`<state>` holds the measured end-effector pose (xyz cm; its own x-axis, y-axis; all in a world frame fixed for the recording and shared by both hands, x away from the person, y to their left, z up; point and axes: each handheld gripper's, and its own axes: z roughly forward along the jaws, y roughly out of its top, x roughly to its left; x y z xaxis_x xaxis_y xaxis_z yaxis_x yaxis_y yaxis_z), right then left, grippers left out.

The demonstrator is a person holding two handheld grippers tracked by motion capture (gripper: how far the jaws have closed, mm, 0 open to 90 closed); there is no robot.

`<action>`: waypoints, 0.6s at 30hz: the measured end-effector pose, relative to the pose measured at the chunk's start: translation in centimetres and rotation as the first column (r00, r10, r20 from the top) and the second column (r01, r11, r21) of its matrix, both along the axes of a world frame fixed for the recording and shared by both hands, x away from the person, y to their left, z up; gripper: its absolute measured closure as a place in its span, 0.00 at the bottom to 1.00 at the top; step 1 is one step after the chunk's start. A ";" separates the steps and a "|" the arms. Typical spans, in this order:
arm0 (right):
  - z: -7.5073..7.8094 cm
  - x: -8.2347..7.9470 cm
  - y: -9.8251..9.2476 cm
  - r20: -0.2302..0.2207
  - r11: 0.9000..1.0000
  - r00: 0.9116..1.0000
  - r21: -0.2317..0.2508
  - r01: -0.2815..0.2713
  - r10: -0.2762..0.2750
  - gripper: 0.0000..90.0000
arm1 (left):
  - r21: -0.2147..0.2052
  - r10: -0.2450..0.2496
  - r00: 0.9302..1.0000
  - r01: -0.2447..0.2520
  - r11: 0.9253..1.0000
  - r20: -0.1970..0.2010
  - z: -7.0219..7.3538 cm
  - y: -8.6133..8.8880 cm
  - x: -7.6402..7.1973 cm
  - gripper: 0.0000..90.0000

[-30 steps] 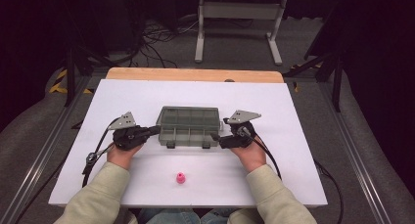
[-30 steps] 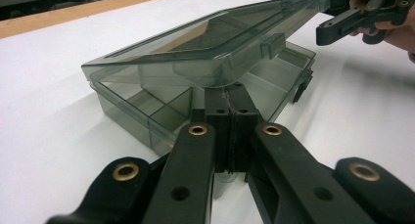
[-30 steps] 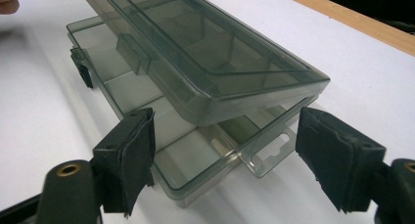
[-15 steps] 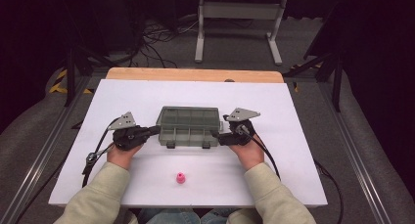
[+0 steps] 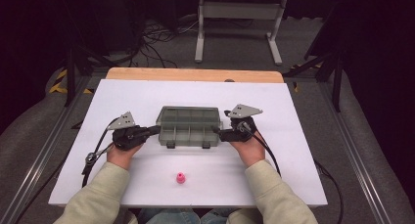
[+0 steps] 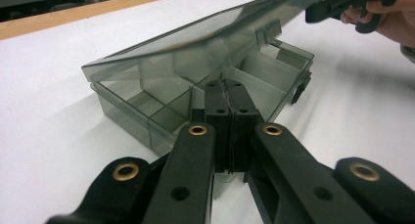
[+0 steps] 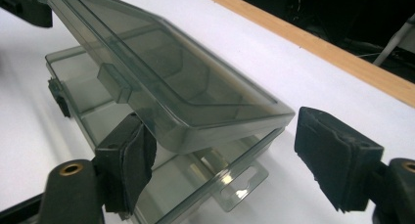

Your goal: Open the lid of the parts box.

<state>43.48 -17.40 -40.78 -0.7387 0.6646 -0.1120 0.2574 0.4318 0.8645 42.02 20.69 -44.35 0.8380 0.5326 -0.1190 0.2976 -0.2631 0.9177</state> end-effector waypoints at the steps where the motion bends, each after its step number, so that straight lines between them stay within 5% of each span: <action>1: 0.2 0.1 0.0 0.004 1.000 1.000 0.000 0.000 0.000 0.27 | 0.002 -0.003 1.000 0.003 1.000 0.000 0.0 0.0 0.0 1.00; 12: 2.5 1.5 0.4 0.028 1.000 1.000 0.012 -0.009 0.009 0.28 | -0.020 -0.020 1.000 0.020 1.000 0.004 0.2 0.9 -1.2 0.89; 18: 3.3 2.5 0.9 0.026 1.000 1.000 0.008 -0.014 0.013 0.29 | 0.017 -0.021 0.999 0.020 1.000 0.026 0.6 1.2 -2.1 0.87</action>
<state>45.96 -16.50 -37.52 -0.7446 0.6557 -0.1252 0.2294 0.4276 0.8744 39.91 21.90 -43.77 0.8514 0.5171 -0.0882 0.2682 -0.2845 0.9204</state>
